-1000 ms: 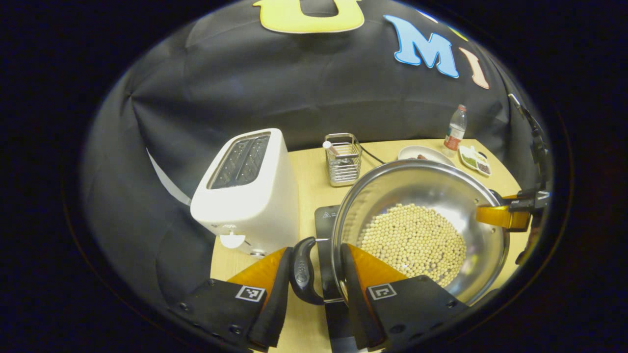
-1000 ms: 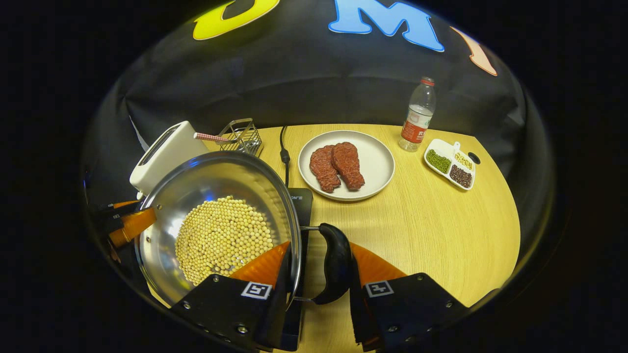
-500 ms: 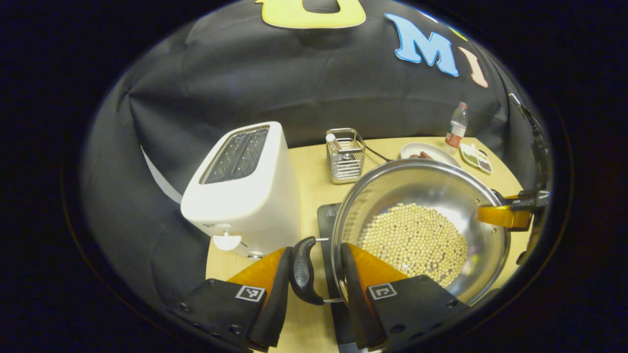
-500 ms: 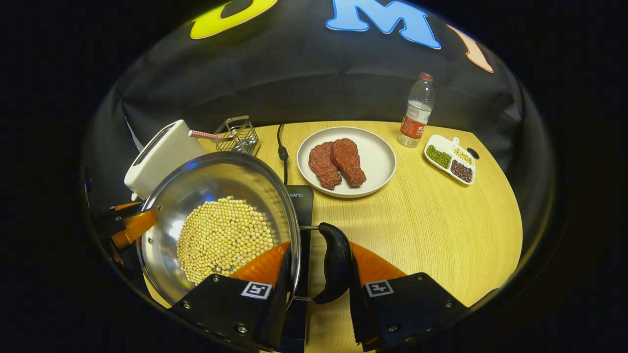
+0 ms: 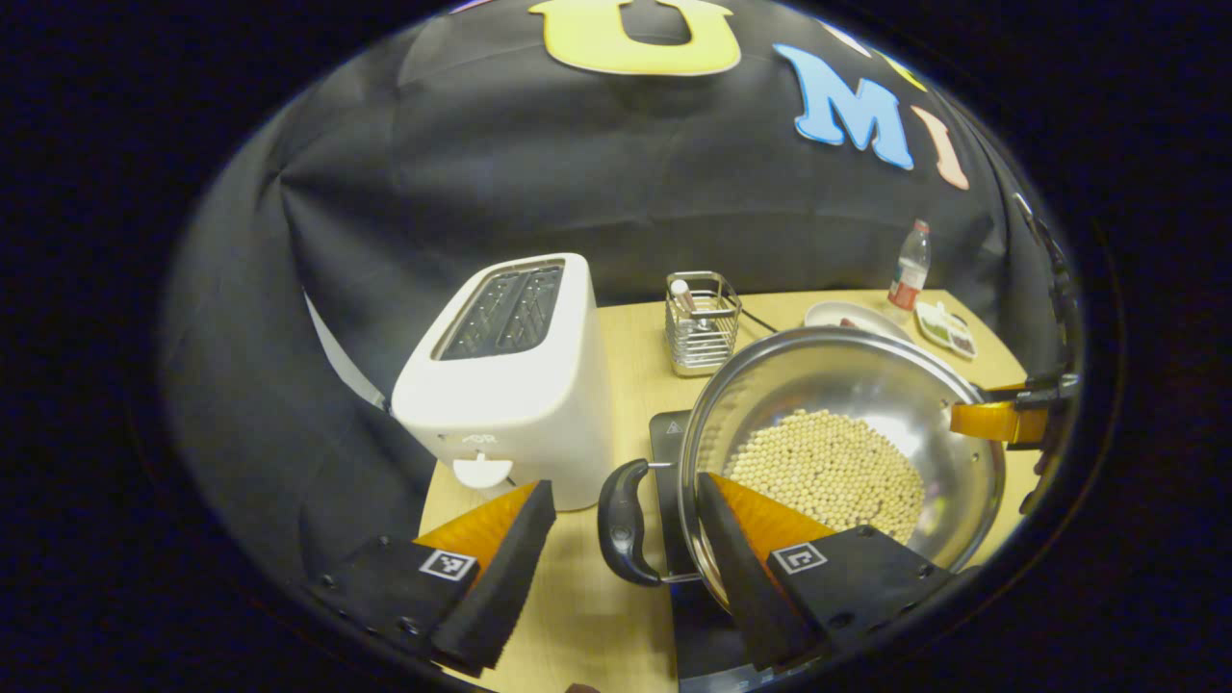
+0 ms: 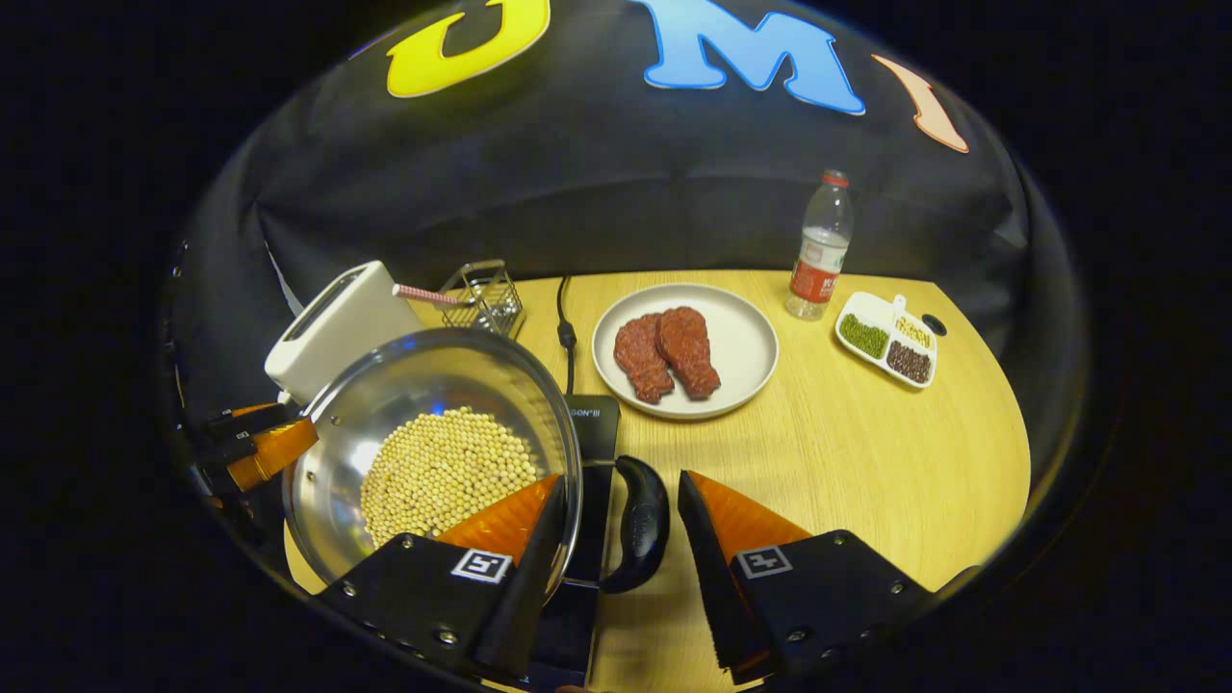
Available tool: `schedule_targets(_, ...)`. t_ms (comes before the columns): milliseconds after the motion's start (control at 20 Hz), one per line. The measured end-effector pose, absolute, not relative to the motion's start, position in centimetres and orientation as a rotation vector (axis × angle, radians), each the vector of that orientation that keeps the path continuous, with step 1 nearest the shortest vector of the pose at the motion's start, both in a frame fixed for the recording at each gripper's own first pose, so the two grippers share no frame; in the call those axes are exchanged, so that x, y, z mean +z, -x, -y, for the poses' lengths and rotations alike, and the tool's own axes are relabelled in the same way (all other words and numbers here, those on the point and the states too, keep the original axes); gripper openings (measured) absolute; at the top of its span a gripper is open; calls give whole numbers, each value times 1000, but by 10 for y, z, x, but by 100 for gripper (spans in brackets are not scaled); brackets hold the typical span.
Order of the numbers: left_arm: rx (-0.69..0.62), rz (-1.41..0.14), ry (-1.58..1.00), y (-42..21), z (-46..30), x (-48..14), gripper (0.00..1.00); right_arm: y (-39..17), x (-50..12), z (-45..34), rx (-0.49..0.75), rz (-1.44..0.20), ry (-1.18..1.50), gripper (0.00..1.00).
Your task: First push the handle of the pot to place it horizontally, then grasp the pot with both hands and set it on the induction cooktop.
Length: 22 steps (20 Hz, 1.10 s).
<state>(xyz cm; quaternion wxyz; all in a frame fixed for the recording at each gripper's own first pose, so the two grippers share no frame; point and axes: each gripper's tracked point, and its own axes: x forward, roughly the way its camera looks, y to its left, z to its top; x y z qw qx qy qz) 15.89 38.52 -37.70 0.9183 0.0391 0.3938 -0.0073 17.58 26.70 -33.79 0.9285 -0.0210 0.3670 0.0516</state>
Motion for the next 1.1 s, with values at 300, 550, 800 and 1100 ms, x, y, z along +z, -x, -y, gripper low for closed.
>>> schedule_targets(300, 44, -546, -39, -127, -328, -246, 93, -146, -237, -224, 148, -525, -15, 76)
schedule_targets(550, 25, -387, 11, -88, -206, -154, 93, -102, -124, -158, 160, -335, 11, 77)
schedule_targets(800, -32, -195, 31, -58, -84, -46, 93, -64, -21, -107, 144, -179, -3, 76)
schedule_targets(1100, -39, -140, 55, -45, -33, -9, 96, -33, 21, -52, 81, -80, -34, 80)
